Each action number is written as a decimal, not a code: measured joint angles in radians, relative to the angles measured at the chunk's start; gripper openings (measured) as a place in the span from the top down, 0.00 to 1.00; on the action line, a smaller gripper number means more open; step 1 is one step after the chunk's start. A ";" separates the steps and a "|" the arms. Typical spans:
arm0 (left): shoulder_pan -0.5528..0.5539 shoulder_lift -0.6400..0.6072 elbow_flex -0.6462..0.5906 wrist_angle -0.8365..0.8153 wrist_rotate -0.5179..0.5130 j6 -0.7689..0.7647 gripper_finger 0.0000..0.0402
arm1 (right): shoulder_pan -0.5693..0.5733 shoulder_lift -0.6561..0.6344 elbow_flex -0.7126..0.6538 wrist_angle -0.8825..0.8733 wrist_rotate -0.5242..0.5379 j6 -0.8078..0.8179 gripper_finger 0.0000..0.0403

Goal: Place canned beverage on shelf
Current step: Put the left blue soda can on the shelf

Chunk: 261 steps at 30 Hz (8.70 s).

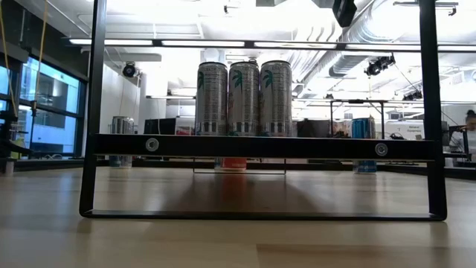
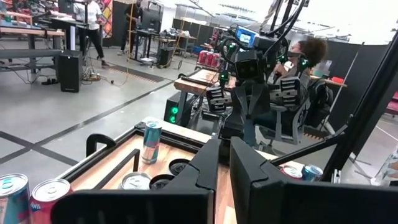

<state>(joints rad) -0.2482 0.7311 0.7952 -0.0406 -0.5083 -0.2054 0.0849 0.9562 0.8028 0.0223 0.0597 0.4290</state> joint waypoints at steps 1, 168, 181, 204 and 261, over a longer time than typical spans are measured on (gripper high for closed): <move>0.000 0.000 0.000 0.000 0.000 0.000 0.98 | 0.000 0.000 0.000 0.000 0.000 0.000 1.00; 1.226 0.697 0.209 -0.786 0.236 -0.395 0.21 | -0.046 0.072 0.002 -0.037 0.225 0.068 0.08; 1.226 0.696 0.181 -0.734 0.179 -0.394 0.21 | -0.046 0.072 0.002 -0.037 0.225 0.068 0.08; 1.226 0.695 0.181 -0.705 0.210 -0.400 0.48 | -0.046 0.072 0.001 -0.037 0.226 0.068 0.08; 1.225 0.695 0.182 -0.706 0.209 -0.343 0.53 | -0.046 0.071 0.001 -0.075 0.226 0.069 0.08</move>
<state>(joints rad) 0.9771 1.4265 0.9768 -0.7471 -0.2989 -0.5488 0.0391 1.0275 0.8036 -0.0531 0.2858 0.4976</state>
